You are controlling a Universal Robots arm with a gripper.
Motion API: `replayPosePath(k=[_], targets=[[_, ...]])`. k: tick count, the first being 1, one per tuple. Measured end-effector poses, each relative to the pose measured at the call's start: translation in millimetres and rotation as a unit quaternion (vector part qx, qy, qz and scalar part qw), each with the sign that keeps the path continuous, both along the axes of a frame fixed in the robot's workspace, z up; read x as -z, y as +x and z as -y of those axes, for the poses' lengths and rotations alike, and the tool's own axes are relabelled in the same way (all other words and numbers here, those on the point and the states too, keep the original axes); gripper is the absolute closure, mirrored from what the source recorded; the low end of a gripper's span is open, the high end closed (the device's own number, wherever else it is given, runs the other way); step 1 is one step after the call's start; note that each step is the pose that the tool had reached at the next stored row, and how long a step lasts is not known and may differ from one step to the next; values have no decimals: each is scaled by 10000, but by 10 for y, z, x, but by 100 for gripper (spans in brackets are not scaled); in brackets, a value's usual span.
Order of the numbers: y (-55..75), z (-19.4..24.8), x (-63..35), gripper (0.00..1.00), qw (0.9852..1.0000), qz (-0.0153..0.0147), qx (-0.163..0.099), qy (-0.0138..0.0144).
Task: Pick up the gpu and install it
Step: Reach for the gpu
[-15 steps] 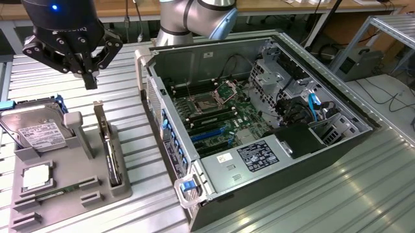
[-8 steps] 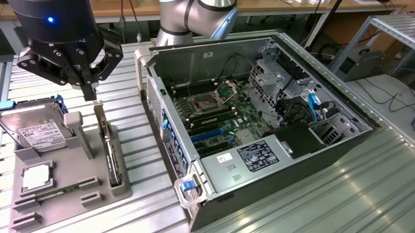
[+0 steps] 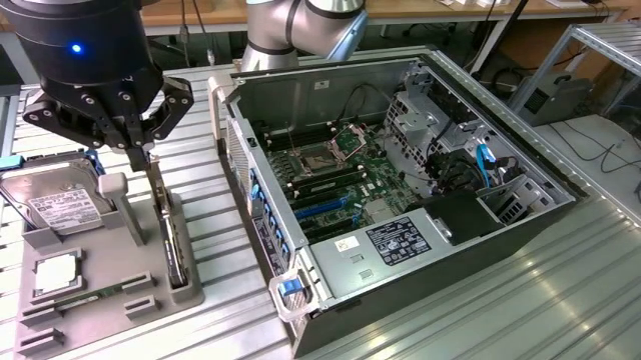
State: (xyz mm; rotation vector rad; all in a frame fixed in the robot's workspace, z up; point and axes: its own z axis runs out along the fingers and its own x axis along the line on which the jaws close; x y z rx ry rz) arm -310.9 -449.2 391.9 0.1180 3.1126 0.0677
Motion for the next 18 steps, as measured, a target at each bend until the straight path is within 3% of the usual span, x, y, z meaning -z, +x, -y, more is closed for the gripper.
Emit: replayPosePath(k=[2, 6, 18], targets=[[-6, 70, 0, 89, 10000, -1, 0, 0], [-16, 111, 4, 89, 10000, 0, 0, 0], [-79, 118, 16, 89, 10000, 0, 0, 0]])
